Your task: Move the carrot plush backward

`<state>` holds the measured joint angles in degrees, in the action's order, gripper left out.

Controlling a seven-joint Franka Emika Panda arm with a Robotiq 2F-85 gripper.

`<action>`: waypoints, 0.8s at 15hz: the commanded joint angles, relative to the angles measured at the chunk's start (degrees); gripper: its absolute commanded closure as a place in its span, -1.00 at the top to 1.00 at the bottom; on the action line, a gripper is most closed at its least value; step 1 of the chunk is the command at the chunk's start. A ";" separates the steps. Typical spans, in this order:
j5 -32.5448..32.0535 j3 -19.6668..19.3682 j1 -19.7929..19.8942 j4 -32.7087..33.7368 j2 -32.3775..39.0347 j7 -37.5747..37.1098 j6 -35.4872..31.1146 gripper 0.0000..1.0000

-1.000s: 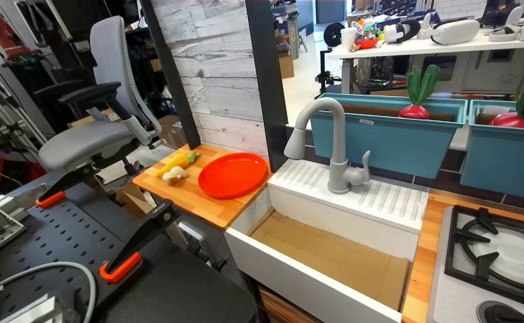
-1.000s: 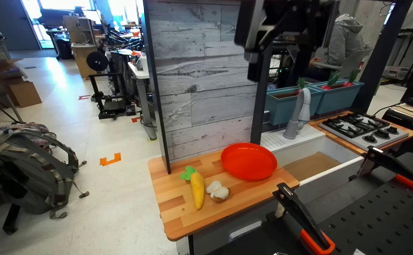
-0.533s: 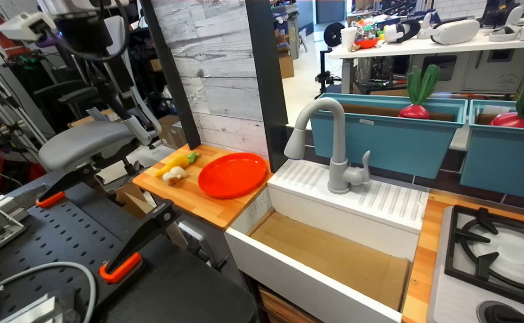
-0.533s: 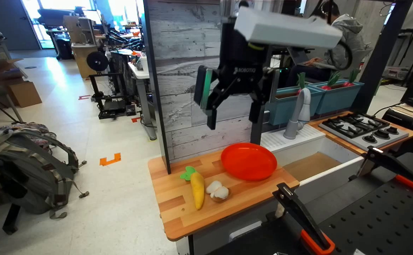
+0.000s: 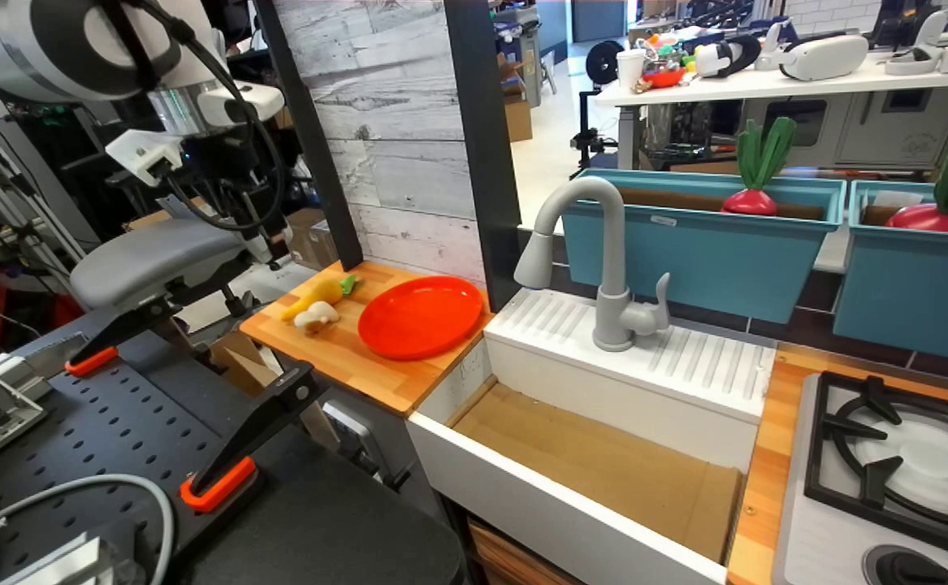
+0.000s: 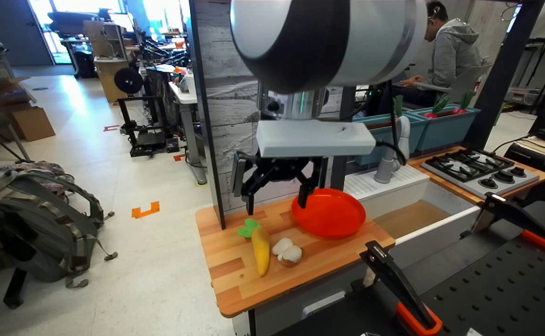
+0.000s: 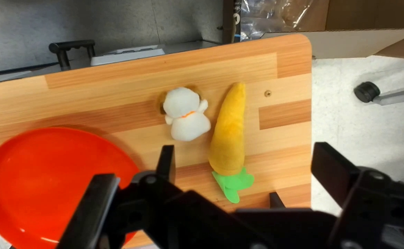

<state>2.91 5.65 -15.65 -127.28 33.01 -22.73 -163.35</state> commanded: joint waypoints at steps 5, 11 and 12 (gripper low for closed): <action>2.32 -6.63 -8.45 14.00 14.86 -7.32 -1.52 1.00; 2.31 -8.41 -10.67 19.85 20.71 -8.56 -0.52 0.50; 2.13 -8.66 -10.95 20.30 21.19 -8.40 -0.51 0.45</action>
<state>4.13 -1.35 -24.74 -110.15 51.74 -31.02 -164.40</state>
